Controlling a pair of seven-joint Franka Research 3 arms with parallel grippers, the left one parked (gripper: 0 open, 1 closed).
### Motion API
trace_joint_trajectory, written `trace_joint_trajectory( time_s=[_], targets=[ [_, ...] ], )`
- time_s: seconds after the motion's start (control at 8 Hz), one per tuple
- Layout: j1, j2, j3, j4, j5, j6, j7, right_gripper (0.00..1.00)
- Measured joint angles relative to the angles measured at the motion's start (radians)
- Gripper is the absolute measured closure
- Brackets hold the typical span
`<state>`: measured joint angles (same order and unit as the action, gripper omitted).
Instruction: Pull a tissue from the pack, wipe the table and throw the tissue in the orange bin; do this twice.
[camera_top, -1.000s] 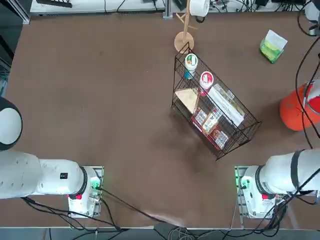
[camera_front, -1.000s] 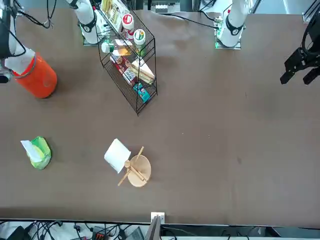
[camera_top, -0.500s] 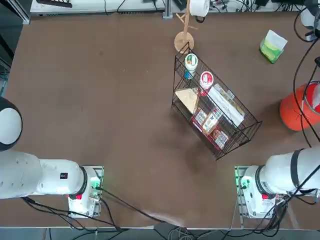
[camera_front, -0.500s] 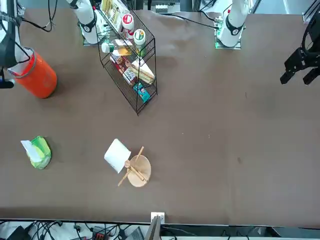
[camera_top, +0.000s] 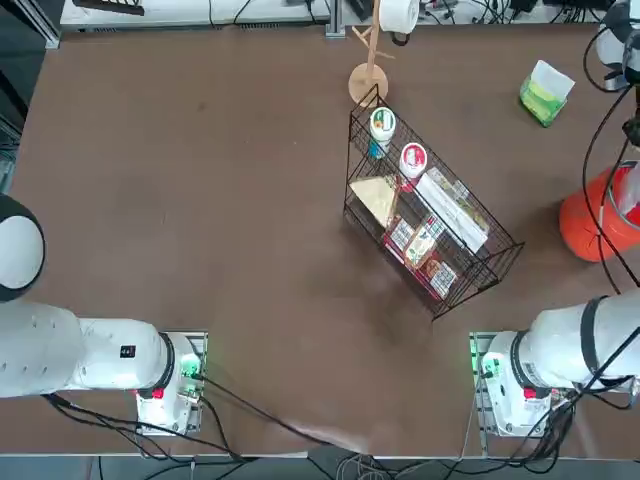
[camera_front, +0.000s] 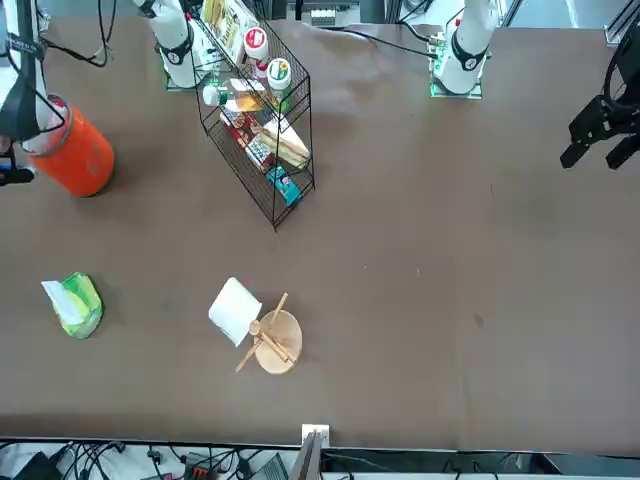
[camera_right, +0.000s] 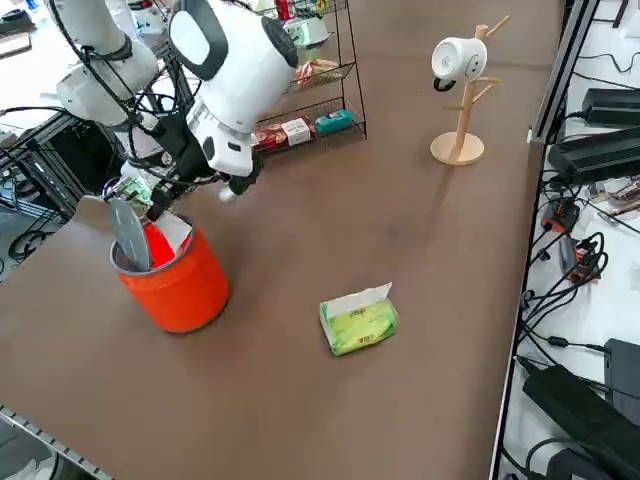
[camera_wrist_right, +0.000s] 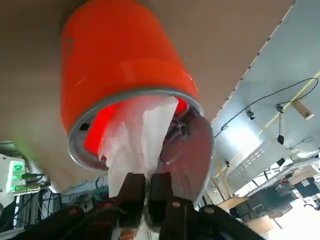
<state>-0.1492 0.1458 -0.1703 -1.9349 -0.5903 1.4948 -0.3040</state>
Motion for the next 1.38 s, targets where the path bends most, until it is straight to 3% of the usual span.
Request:
trace_joint_trajectory(
  time_s=[0.5,1.0,1.38],
  targets=[
    [0.000,0.001,0.004,0.004,0.000,0.007,0.000,0.03],
    [0.001,0.003,0.016,0.137,0.078,0.049,-0.064,0.00],
    [0.002,0.095,0.020,0.215,0.197,0.284,-0.155,0.00]
  ],
)
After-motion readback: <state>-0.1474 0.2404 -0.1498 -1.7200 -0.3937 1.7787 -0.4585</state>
